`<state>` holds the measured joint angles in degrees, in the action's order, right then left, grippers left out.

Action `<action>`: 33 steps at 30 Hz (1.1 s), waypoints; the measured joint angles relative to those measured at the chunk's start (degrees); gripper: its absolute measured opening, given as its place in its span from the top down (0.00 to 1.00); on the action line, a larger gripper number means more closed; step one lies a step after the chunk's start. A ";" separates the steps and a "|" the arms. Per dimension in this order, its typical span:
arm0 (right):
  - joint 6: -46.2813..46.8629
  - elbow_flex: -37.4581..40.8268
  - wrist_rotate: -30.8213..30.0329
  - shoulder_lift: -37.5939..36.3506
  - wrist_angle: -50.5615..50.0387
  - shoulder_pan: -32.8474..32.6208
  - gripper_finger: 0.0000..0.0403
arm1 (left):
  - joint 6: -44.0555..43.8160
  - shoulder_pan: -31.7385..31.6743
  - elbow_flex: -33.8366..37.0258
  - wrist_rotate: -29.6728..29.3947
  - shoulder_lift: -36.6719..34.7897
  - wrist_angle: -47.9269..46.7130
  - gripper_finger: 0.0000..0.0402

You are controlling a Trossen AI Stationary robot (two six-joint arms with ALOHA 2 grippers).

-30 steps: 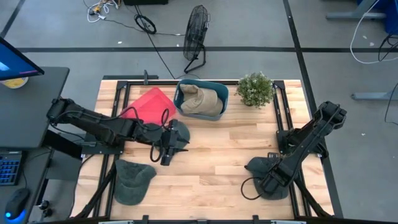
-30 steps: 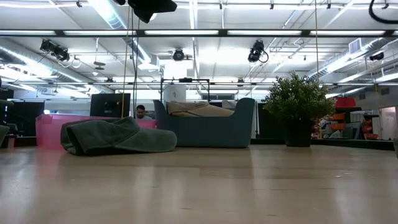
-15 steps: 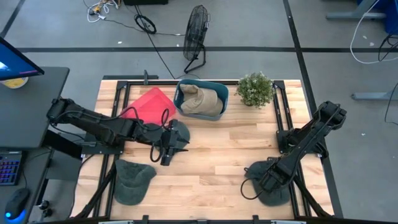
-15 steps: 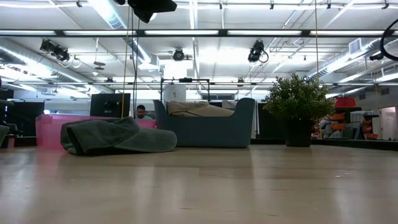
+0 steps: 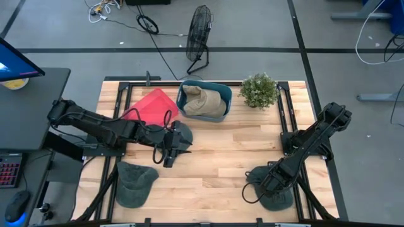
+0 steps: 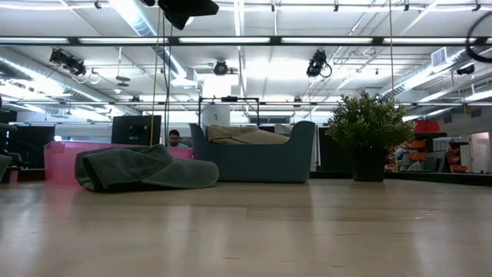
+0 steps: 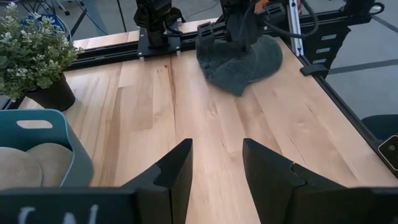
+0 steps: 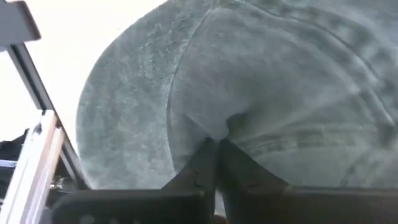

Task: Pick & Place hat
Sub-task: Put the right black cap into the pink bin

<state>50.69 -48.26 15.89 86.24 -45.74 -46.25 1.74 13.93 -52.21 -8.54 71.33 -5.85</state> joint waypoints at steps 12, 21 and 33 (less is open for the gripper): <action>-10.78 -10.09 -16.46 -0.09 -4.21 3.54 0.99 | -3.91 0.17 -0.02 2.20 0.92 0.87 0.64; -25.05 -10.09 -26.76 -0.09 -0.75 10.43 1.00 | -2.22 1.76 0.02 4.52 11.98 11.89 0.64; -44.56 -10.09 -27.75 -0.09 11.14 20.89 1.00 | 3.45 1.00 0.02 7.78 27.44 35.19 0.44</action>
<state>6.12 -58.35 -11.86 86.15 -34.59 -25.36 5.19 14.93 -52.18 -0.76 98.77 29.34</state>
